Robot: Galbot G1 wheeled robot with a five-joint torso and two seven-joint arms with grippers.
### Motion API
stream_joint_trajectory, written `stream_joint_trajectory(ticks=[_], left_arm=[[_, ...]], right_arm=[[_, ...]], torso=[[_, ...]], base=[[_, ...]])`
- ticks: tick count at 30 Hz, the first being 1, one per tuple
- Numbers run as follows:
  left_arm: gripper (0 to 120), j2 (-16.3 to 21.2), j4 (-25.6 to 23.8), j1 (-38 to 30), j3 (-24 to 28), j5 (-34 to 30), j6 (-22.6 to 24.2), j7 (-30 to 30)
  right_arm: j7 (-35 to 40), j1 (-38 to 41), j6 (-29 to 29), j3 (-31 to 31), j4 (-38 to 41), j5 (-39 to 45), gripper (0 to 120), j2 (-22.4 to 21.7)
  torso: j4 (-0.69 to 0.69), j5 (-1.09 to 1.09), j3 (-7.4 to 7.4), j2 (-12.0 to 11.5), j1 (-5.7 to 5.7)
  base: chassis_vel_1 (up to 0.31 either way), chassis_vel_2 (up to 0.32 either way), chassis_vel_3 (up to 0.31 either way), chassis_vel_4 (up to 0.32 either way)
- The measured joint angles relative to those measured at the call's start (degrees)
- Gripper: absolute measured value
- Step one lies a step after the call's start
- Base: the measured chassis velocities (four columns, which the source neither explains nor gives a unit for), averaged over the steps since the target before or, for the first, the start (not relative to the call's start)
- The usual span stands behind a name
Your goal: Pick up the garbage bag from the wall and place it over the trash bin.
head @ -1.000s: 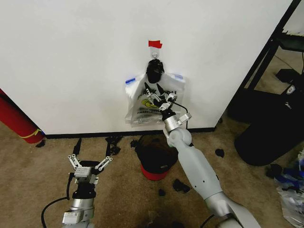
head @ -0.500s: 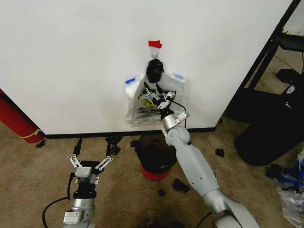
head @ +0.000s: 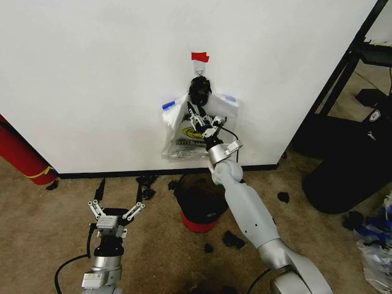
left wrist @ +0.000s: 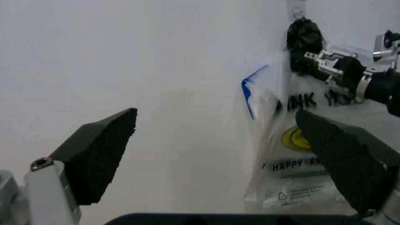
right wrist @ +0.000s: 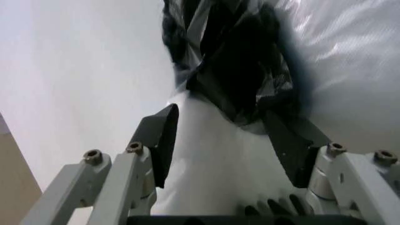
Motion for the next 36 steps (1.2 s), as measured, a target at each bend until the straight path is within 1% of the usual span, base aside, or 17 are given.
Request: stream_joint_trajectory(ticks=[5, 8, 11, 12, 13, 15, 17, 18, 20, 21, 24, 29, 36], left_arm=[[100, 0.0, 0.3, -0.2, 0.1, 0.0, -0.1, 0.0], [100, 0.0, 0.4, -0.3, 0.2, 0.1, -0.2, 0.0], [100, 0.0, 0.5, -0.3, 0.2, 0.1, -0.2, 0.0], [100, 0.0, 0.5, -0.3, 0.2, 0.1, -0.2, 0.0], [100, 0.0, 0.5, -0.3, 0.2, 0.1, -0.2, 0.0], [100, 0.0, 0.5, -0.3, 0.2, 0.1, -0.2, 0.0], [100, -0.1, 0.5, -0.3, 0.2, 0.1, -0.3, 0.0], [100, -0.1, 0.5, -0.3, 0.3, 0.1, -0.3, 0.0], [100, -0.1, 0.5, -0.3, 0.3, 0.1, -0.3, 0.0], [100, -0.2, 0.5, -0.2, 0.3, 0.1, -0.3, 0.0], [100, -0.2, 0.4, -0.1, 0.3, 0.2, -0.4, 0.0], [100, -0.4, 0.2, 0.1, 0.3, 0.4, -0.5, 0.0], [100, -0.4, -0.2, 0.3, 0.3, 0.5, -0.7, 0.0]], right_arm=[[0.0, 0.0, 0.0, 0.1, 0.4, 0.1, 52, -0.4], [0.0, 0.0, 0.0, 0.2, 0.6, 0.2, 56, -0.6], [0.0, 0.0, -0.1, 0.3, 0.8, 0.2, 47, -0.7], [0.0, -0.1, -0.1, 0.3, 0.8, 0.3, 40, -0.7], [0.0, -0.1, -0.1, 0.3, 0.8, 0.3, 40, -0.7], [0.0, -0.1, -0.1, 0.3, 1.0, 0.3, 34, -0.8], [0.0, -0.2, -0.1, 0.3, 1.3, 0.5, 23, -0.8], [0.0, -0.2, -0.1, 0.3, 1.3, 0.6, 20, -0.8], [0.0, -0.2, -0.1, 0.3, 1.4, 0.6, 19, -0.9], [0.0, -0.2, -0.1, 0.3, 1.5, 0.6, 11, -0.9], [0.0, -0.2, -0.1, 0.5, 1.7, 0.7, 0, -1.0], [0.2, -0.5, -0.1, 0.5, 2.6, 0.7, 0, -1.3], [0.1, -3.1, -0.1, 0.1, 5.5, 0.6, 0, -2.3]], torso=[[0.0, 0.0, 0.0, 0.0, 0.0], [0.0, 0.0, 0.0, 0.0, 0.0], [0.0, 0.0, 0.0, 0.0, 0.0], [0.0, 0.0, 0.0, 0.0, 0.0], [0.0, 0.0, 0.0, 0.0, 0.0], [0.0, 0.0, 0.0, 0.0, 0.0], [0.0, 0.0, 0.0, 0.0, 0.0], [0.0, 0.0, 0.0, 0.0, 0.0], [0.0, 0.0, 0.0, 0.0, 0.0], [0.0, 0.0, 0.0, 0.0, 0.0], [0.0, 0.0, 0.0, 0.0, 0.0], [0.0, 0.0, 0.0, 0.0, 0.0], [0.0, 0.0, 0.0, 0.0, 0.0]], base=[[0.0, 0.0, 0.0, 0.0], [0.0, 0.0, 0.0, 0.0], [0.0, 0.0, 0.0, 0.0], [0.0, 0.0, 0.0, 0.0], [0.0, 0.0, 0.0, 0.0], [0.0, 0.0, 0.0, 0.0], [0.0, 0.0, 0.0, 0.0], [0.0, 0.0, 0.0, 0.0], [0.0, 0.0, 0.0, 0.0], [0.0, 0.0, 0.0, 0.0], [0.0, 0.0, 0.0, 0.0], [0.0, 0.0, 0.0, 0.0], [0.0, 0.0, 0.0, 0.0]])
